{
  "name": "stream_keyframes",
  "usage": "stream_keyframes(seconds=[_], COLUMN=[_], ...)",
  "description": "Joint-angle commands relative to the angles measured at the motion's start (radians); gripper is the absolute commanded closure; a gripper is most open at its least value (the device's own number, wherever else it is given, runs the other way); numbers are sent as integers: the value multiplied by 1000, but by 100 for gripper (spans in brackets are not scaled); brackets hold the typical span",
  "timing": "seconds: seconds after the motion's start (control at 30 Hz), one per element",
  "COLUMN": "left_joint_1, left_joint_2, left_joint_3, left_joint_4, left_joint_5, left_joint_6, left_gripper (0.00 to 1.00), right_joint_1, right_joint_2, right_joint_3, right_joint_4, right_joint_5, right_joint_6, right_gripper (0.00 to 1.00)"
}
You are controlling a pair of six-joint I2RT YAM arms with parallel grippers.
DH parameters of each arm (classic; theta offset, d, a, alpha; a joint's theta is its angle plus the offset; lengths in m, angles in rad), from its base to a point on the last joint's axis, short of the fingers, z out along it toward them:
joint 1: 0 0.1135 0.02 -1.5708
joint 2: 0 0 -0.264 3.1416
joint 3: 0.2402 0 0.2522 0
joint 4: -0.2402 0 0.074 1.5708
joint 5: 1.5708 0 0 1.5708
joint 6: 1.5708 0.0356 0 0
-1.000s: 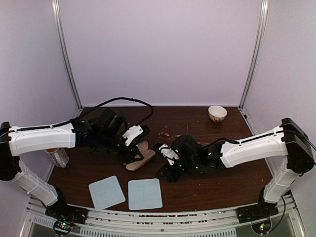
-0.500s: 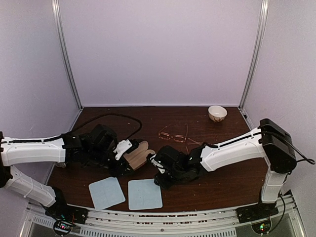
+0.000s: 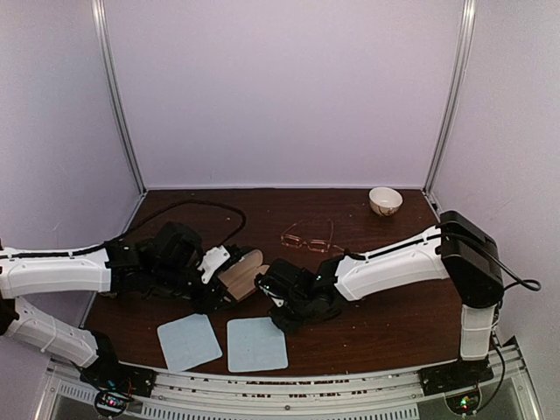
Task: Organize the sunglasses
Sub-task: Move the corner of the glasses cleaning cloth to the center of the board.
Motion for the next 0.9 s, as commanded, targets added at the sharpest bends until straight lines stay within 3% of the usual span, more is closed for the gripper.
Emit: stream_keyframes(seconds=[0.0,0.1,0.3,0.43,0.87], left_joint_1=[-5,-5,-5,-5,-5], left_joint_2=[-23,-24,-20,-23,-23], left_joint_3=[-16,-25,-25,-24,-18], left_joint_4=[49,58,68,71,94], left_joint_5=[-18,-20,-26,-27,-15], left_joint_6=[-10,-11,-8,-8,-7], left_gripper=[55,55,55,55,55], right_joint_1=[10,18,20,21,-26], right_joint_2=[23,28,32,16,-52], right_joint_3=[-9,-25,-16,-34,-127], right_joint_4=[-32,-15,-18,-2,28], right_joint_5=[-21,-59,-74,-87,-75], right_joint_6=[-9,-20,-36,-37,-97], right_gripper=[68,73,93,100,100])
